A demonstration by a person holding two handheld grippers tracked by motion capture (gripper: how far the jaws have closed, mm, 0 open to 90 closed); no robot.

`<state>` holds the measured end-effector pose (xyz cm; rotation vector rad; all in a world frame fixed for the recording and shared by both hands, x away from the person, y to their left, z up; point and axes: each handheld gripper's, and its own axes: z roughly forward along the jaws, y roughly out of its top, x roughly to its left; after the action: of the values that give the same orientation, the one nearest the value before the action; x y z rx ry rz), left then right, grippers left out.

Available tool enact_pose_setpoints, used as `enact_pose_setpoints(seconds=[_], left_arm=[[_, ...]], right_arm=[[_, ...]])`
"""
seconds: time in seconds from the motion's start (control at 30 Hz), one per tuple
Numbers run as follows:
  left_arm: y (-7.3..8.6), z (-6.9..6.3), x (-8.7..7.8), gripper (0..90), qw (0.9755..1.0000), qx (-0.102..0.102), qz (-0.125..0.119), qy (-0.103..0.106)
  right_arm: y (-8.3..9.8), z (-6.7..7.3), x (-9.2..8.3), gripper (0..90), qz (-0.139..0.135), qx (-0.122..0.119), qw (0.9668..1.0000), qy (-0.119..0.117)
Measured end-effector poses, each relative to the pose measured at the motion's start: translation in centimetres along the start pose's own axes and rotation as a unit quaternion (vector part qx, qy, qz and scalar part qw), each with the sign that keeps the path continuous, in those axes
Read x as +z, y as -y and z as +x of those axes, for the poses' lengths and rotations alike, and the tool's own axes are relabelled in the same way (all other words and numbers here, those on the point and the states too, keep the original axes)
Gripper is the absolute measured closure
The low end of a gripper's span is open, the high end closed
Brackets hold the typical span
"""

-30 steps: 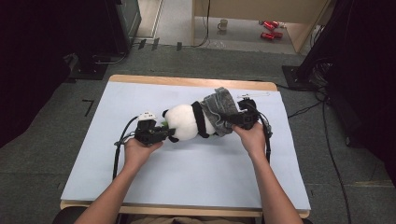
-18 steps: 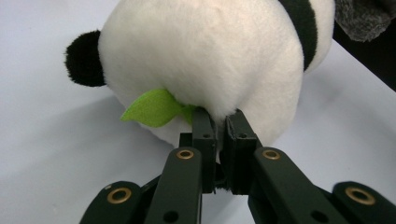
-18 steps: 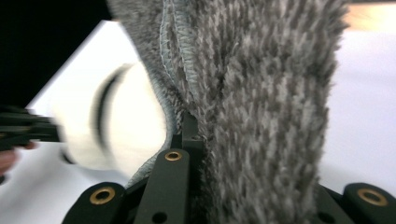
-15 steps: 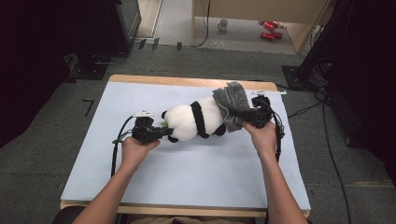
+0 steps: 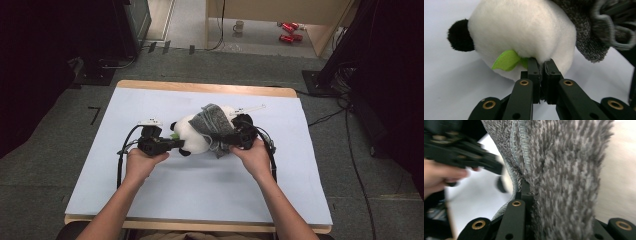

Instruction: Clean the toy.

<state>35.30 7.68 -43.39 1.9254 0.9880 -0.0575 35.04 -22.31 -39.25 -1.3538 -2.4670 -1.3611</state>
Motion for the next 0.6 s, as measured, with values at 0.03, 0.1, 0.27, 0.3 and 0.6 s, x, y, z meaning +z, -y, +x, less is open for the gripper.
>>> enact_pose_setpoints(seconds=[0.03, 0.1, 0.27, 0.3, 0.6], left_arm=[[0.0, 0.0, 0.0, 86.1, 1.0000, 0.003, 0.000, -0.003], [0.1, 0.0, 0.1, 84.2, 0.9998, 0.016, -0.006, -0.013], [0.4, -0.5, 0.1, 71.3, 0.9968, 0.066, -0.022, -0.039], [0.4, -0.4, 0.0, 66.0, 0.9960, 0.076, -0.033, -0.033], [0.7, -0.4, -0.1, 34.1, 0.9908, 0.121, -0.059, -0.010]], right_arm=[[0.1, -0.3, 0.3, 79.0, 0.005, -0.002, 0.9999, 0.015], [0.3, -1.0, 0.7, 79.0, 0.007, -0.009, 0.9989, 0.045], [0.2, -1.9, 1.1, 79.0, -0.001, -0.006, 0.9986, 0.052], [0.1, -1.9, 1.1, 79.0, -0.002, -0.008, 0.9985, 0.054], [-0.7, -2.4, 1.5, 79.0, -0.007, -0.006, 0.9981, 0.061]])
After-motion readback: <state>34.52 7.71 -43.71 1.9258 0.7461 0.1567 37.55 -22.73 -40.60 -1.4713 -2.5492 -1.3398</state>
